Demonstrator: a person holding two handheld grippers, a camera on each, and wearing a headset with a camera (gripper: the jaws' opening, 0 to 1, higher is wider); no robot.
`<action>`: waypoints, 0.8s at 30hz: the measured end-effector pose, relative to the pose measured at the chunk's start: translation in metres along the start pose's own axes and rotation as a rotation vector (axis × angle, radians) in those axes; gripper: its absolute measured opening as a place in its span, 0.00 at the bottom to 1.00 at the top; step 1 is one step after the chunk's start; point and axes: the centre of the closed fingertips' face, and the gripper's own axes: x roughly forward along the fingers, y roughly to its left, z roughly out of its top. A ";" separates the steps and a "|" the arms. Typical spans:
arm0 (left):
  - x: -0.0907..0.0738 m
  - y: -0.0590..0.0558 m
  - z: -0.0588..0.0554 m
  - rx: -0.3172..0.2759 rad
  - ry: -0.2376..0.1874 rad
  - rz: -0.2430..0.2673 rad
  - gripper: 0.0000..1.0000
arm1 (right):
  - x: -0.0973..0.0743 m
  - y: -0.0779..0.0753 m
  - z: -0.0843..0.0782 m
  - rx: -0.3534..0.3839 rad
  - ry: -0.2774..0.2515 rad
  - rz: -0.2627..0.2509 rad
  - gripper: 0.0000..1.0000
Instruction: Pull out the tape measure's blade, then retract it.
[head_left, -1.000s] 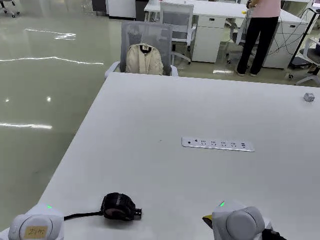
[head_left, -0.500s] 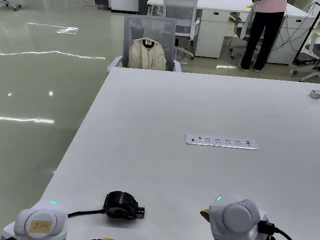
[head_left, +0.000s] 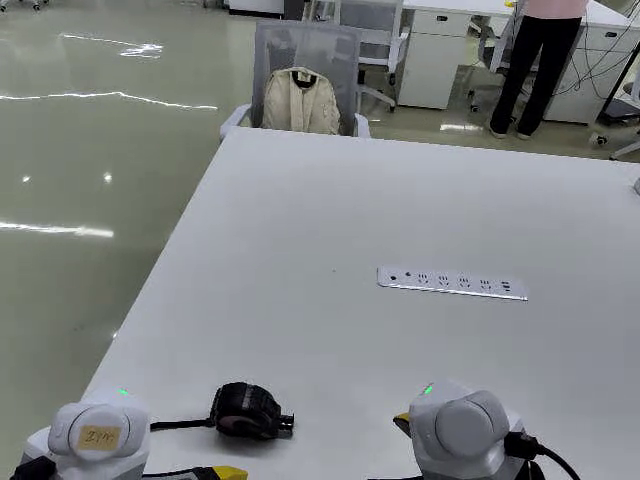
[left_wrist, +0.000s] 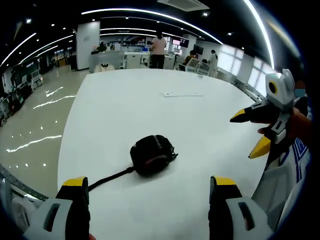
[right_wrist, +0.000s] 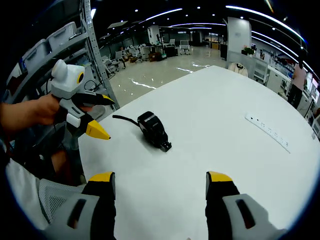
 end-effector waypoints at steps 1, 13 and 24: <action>0.001 0.000 0.000 -0.001 0.002 -0.002 0.98 | 0.001 0.000 0.000 0.000 0.001 0.001 0.75; 0.014 0.003 0.002 0.005 0.014 -0.010 0.98 | 0.014 -0.007 0.001 -0.010 0.017 0.018 0.74; 0.026 0.004 0.006 0.017 0.024 -0.022 0.97 | 0.025 -0.013 0.001 -0.036 0.036 0.025 0.73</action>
